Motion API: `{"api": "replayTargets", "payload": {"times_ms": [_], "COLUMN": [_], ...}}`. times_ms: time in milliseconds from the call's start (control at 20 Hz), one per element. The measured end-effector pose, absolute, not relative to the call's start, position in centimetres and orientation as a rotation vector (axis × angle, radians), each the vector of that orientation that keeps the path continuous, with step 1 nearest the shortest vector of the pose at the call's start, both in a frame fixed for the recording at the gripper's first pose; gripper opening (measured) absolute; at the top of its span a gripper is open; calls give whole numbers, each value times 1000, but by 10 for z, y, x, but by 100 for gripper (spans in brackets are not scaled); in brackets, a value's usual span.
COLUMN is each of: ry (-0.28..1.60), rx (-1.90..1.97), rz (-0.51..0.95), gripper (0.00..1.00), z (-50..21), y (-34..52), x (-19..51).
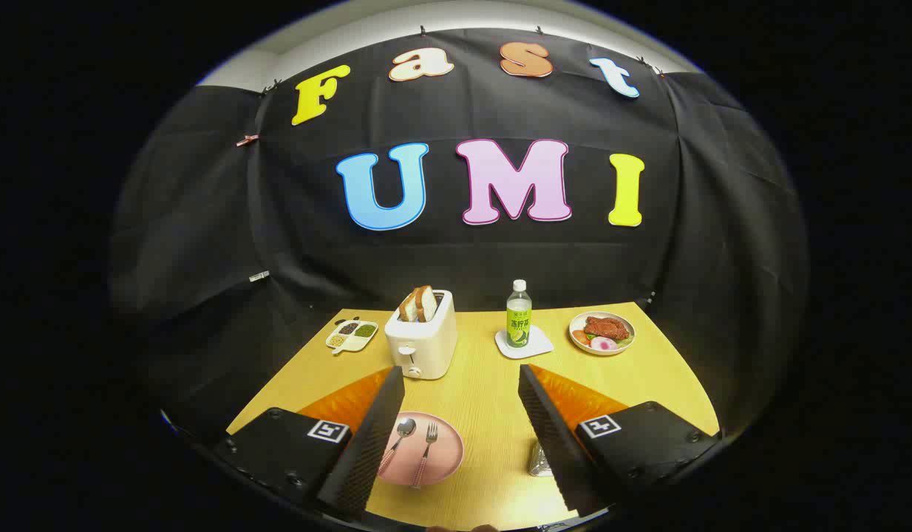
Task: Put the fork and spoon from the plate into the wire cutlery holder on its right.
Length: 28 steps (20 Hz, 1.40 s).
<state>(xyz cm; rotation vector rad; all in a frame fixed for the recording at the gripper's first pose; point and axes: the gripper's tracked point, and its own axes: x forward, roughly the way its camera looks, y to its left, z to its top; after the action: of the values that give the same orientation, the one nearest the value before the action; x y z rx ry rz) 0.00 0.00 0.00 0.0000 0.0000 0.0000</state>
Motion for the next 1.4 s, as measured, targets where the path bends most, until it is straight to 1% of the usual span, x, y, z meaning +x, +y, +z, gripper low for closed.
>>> {"api": "replayTargets", "payload": {"times_ms": [250,450,1000,1250,1400], "ry": [5,-27,-23,22,90], "rx": [9,12,18,6,5], "rz": [-27,-45,-44,-48,-39], "gripper": [97,97,96,97,97], "z": [0,9,6,-5,-24], "y": [-9,-15,-13,-12,-9], "x": [0,-1,6,16,27]}}
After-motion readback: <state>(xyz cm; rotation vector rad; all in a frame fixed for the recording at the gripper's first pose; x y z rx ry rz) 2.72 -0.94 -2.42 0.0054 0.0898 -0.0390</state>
